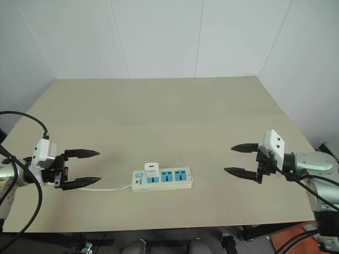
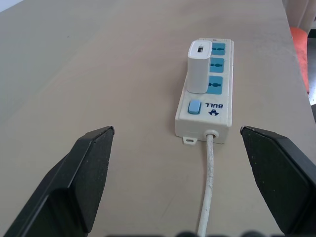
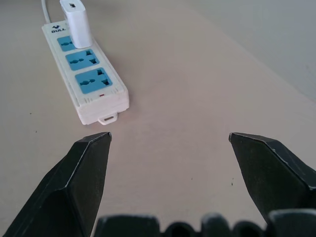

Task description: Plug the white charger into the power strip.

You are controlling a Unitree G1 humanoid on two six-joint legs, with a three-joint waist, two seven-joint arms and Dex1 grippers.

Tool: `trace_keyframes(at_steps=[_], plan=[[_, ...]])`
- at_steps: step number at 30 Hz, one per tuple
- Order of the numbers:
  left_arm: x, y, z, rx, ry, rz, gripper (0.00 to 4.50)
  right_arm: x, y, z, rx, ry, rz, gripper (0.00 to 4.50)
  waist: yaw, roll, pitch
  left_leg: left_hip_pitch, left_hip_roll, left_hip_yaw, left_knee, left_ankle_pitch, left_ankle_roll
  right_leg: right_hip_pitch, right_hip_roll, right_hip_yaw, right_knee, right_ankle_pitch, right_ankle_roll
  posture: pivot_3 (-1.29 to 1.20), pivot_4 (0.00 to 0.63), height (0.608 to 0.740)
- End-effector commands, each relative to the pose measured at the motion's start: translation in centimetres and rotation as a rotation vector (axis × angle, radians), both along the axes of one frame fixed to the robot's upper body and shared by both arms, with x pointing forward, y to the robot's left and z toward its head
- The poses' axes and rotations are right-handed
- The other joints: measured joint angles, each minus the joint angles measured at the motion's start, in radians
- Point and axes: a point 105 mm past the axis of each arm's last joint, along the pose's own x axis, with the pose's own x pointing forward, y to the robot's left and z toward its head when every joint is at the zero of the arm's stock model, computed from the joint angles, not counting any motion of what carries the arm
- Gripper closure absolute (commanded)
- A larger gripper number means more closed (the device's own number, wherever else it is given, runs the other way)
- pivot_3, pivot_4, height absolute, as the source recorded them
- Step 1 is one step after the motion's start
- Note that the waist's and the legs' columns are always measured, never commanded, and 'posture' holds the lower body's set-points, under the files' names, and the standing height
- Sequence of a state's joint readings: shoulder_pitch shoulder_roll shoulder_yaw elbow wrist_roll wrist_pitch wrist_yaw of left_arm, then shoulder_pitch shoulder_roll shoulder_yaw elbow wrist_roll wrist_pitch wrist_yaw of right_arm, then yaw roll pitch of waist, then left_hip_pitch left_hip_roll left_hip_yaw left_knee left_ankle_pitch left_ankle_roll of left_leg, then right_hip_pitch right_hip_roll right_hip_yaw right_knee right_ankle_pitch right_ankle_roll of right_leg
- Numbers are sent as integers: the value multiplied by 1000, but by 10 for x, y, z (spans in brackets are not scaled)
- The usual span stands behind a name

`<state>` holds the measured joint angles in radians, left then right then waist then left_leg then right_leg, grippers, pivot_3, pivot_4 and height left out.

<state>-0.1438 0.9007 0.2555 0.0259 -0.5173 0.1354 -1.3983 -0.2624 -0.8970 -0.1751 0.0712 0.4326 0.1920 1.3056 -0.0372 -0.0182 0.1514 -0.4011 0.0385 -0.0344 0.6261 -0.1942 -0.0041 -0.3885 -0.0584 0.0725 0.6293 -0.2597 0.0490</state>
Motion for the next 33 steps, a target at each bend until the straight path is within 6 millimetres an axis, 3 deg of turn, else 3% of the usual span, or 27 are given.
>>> trace_keyframes(at_steps=[1,13,26,33], plan=[[-1,-3,12,-16,-46,-1,42,-2,-2,14,-28,-71,4,0,0,0,0,0,0,0,0,0,0,0,0,0,0,0,0,0,150,740],[2,-11,10,-36,-41,-18,42,-2,4,11,-25,-71,13,0,1,0,0,0,0,1,0,0,0,0,0,0,0,0,-1,0,150,740],[26,-70,-6,-39,-24,-302,42,2,25,19,3,-111,60,0,20,0,0,0,0,1,1,0,0,0,0,0,0,1,-3,0,150,740],[33,-84,-17,-26,4,-395,42,-1,27,19,13,-118,50,0,21,0,0,-2,-1,1,1,0,0,0,0,0,0,1,-2,0,150,740]])
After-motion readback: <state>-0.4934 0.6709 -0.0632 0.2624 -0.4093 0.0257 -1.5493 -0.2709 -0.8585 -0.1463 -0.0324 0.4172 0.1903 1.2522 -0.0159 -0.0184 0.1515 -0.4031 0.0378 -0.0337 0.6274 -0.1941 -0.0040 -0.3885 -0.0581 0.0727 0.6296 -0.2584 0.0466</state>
